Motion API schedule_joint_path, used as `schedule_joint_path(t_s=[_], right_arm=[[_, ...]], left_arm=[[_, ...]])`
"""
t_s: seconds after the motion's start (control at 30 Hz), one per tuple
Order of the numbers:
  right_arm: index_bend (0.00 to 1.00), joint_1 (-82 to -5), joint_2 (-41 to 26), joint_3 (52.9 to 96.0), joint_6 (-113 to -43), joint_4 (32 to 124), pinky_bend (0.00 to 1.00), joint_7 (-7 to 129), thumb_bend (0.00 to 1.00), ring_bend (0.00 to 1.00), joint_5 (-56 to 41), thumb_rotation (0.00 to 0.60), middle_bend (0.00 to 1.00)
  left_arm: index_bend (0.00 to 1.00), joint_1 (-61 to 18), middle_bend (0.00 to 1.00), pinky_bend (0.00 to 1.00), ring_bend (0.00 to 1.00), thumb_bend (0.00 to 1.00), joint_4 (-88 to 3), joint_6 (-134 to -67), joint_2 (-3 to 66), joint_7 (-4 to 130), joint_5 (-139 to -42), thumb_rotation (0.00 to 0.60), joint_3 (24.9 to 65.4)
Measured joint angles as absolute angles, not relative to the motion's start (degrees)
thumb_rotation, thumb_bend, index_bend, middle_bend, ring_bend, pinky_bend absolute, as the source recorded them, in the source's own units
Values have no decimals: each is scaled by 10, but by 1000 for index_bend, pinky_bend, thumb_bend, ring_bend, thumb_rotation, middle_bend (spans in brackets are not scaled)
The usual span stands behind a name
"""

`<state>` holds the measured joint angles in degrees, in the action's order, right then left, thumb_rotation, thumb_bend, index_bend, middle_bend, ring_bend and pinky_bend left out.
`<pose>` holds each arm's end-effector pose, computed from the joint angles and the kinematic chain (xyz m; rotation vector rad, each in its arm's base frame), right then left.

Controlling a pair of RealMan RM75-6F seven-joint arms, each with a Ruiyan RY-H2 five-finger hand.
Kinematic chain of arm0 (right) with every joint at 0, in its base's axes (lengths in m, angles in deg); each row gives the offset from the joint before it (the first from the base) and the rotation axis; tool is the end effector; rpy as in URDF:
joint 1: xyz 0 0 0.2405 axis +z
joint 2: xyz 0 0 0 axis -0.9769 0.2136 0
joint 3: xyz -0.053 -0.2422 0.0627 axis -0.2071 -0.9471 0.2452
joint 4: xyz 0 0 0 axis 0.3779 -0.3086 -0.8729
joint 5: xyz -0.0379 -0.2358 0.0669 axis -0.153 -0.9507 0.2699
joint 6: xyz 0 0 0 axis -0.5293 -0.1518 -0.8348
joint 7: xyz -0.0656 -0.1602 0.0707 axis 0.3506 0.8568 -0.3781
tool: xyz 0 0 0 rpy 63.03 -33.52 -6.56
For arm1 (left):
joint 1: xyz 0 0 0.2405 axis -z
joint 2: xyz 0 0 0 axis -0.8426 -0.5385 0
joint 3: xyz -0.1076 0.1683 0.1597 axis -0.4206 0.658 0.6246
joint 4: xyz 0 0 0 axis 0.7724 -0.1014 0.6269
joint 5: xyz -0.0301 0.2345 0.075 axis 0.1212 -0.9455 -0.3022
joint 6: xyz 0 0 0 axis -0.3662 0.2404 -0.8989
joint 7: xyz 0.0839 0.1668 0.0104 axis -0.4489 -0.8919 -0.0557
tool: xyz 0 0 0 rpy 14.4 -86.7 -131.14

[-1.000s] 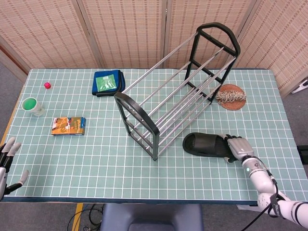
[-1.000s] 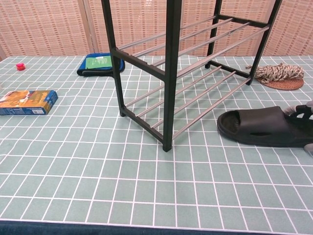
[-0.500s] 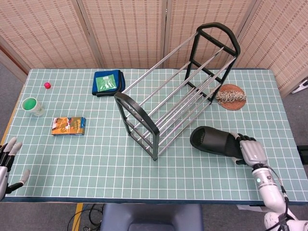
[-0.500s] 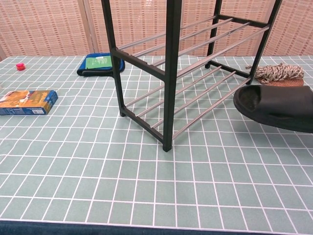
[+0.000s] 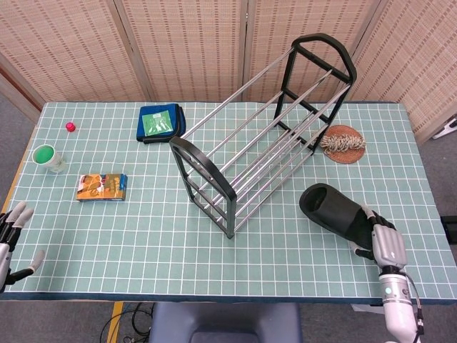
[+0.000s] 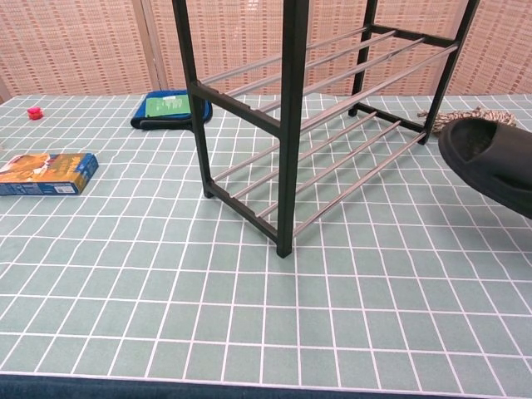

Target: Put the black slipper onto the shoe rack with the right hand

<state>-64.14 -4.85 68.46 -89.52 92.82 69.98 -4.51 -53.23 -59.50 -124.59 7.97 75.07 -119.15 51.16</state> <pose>-0.3398 -0.2639 0.0197 1.1816 -1.2615 0.7573 -0.3313 0.2214 0.1598 -1.3825 -0.9116 -1.0206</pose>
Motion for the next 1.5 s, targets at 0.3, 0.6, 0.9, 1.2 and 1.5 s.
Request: schedule_joint_path(t_s=[0.3,0.6,0.9,1.2,1.5], right_arm=[[325,-641,-72,721,-868,907,559,685,302,389,-19,600,342],[325,-602,-71,753,-815,928,560,740,303,389,27,600,331],[325,-566,-76,782,-808,957,560,793,303,389,68,600,322],[325,-531,-91,805,-787,947,560,815,303,389,111,600,317],[325,-485,-107,828,-758,923,560,841,303,389,166,600,313]], left_arm=[[22,-532,0,0,0,377,-587,-1247,72,786,-1194,600,513],[23,-538,0,0,0,378,-582,-1264,67,807,-1200,600,514],[24,-542,0,0,0,378,-580,-1273,63,821,-1204,600,515],[26,-549,0,0,0,377,-577,-1290,60,831,-1210,600,517],[26,-555,0,0,0,377,-573,-1302,57,844,-1210,600,516]])
